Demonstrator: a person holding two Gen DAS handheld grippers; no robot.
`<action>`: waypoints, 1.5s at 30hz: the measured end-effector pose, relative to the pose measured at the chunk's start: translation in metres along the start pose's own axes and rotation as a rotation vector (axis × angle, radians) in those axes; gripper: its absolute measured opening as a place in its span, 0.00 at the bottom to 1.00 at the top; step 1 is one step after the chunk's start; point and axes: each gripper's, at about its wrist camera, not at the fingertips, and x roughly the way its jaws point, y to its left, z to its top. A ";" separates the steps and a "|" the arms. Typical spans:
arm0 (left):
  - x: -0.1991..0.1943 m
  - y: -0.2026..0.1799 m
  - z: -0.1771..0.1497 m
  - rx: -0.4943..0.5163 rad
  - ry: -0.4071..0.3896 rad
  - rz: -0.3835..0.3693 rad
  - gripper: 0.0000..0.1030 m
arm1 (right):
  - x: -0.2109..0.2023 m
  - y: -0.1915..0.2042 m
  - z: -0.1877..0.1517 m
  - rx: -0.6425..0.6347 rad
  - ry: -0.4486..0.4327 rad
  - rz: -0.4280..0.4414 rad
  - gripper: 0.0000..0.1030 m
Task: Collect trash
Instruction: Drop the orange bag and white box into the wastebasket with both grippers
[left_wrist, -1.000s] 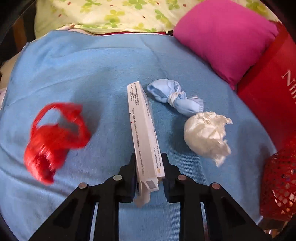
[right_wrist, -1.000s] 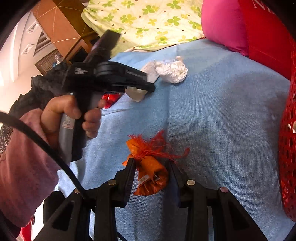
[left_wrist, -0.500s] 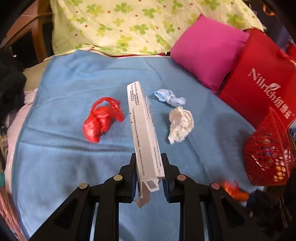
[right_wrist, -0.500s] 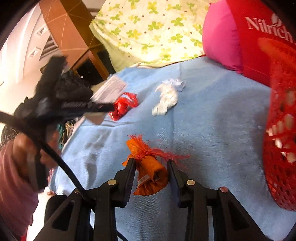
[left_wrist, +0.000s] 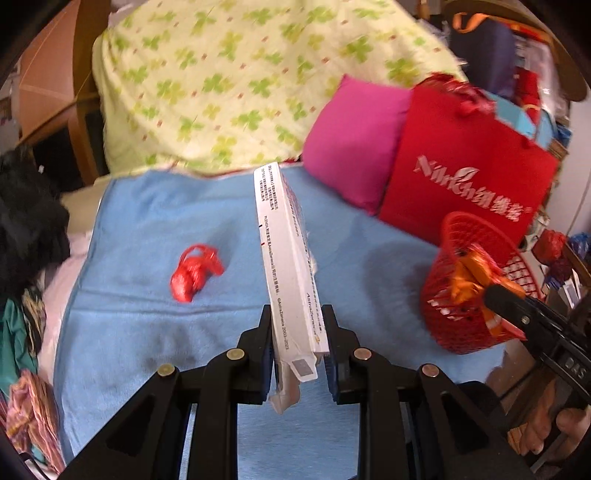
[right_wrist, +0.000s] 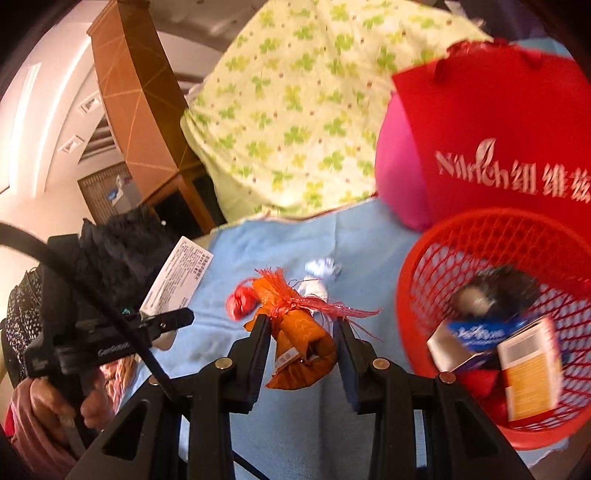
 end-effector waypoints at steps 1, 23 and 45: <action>-0.007 -0.006 0.001 0.015 -0.014 -0.004 0.24 | -0.007 0.001 0.003 -0.001 -0.013 -0.002 0.36; -0.060 -0.062 0.007 0.108 -0.086 -0.061 0.25 | -0.078 0.006 0.024 -0.019 -0.157 -0.028 0.37; -0.002 -0.155 0.035 0.219 -0.022 -0.335 0.26 | -0.119 -0.115 0.022 0.258 -0.253 -0.208 0.37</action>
